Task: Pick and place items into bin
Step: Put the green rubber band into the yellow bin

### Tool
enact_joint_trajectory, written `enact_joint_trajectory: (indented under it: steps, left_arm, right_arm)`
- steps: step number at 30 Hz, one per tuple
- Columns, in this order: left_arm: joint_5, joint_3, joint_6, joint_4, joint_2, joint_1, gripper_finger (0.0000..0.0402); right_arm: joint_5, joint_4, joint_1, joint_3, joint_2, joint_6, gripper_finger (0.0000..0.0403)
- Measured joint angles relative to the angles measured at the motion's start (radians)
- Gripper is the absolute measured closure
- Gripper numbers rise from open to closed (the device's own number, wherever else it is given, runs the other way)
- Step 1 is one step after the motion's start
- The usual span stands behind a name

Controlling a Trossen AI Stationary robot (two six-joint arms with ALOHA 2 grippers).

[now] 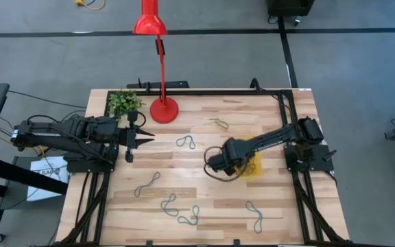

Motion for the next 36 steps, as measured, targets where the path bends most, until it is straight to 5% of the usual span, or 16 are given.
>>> enact_joint_trajectory:
  steps: [11,18,24,36]
  left_arm:
    - [0.0,0.0,0.0,0.003,0.0,0.0,0.0344]
    - [0.0,0.0,0.0,0.002,0.0,0.0,0.0344]
    - [0.0,0.0,0.001,0.0,0.0,0.0,0.0344]
    - [0.0,0.0,0.02,-0.001,0.0,0.001,0.0344]
  right_arm:
    - [0.286,0.116,-0.227,0.104,0.0,-0.323,0.031]
    - [0.158,0.324,-0.441,0.094,0.019,-0.609,0.031]
    - [0.048,0.48,-0.572,0.093,0.037,-0.679,0.031]
    - [0.015,0.54,-0.606,0.078,0.204,-0.704,0.031]
